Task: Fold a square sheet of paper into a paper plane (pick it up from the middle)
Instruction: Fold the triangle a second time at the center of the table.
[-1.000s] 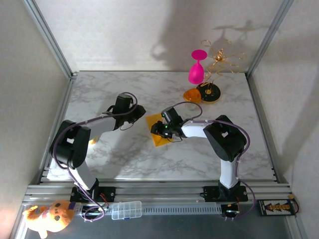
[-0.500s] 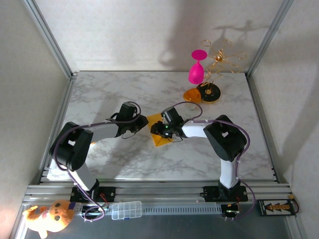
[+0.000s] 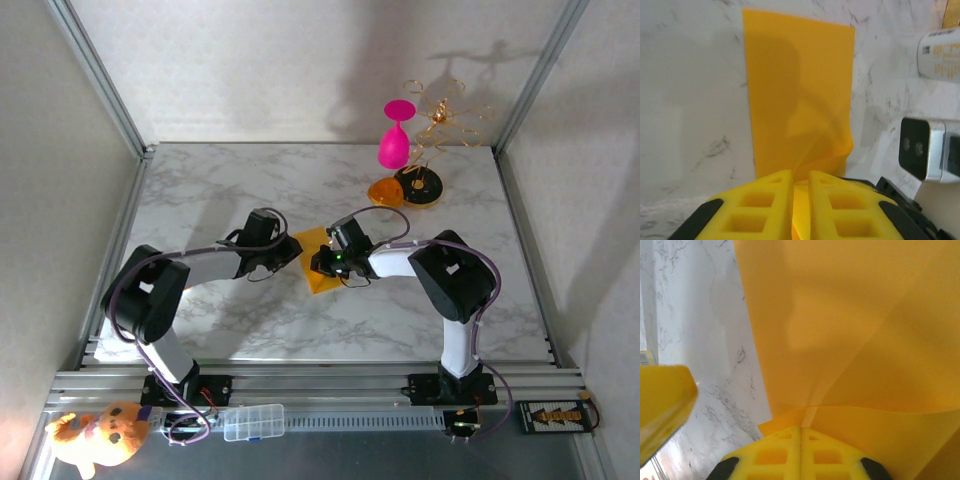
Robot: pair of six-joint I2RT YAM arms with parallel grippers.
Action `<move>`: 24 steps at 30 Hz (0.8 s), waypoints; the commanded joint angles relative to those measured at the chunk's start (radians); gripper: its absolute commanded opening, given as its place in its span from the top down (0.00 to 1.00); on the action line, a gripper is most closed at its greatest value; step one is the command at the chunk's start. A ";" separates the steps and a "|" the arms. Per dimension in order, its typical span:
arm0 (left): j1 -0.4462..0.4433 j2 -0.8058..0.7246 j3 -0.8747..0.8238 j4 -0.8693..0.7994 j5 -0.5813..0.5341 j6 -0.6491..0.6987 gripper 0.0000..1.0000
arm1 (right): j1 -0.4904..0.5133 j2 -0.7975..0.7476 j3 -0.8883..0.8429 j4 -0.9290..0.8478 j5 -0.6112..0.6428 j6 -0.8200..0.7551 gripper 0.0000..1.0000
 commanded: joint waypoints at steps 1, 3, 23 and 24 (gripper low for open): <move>-0.032 0.024 0.019 0.001 0.020 -0.009 0.86 | -0.013 0.061 -0.032 -0.125 0.056 -0.023 0.98; -0.046 0.034 0.023 -0.009 0.014 -0.009 0.87 | -0.014 0.070 -0.021 -0.149 0.058 -0.025 0.99; -0.072 0.094 0.041 -0.044 -0.013 -0.013 1.00 | -0.015 0.076 -0.009 -0.166 0.052 -0.009 1.00; -0.072 0.097 0.040 -0.045 -0.015 -0.012 1.00 | -0.015 0.076 -0.008 -0.166 0.050 -0.008 1.00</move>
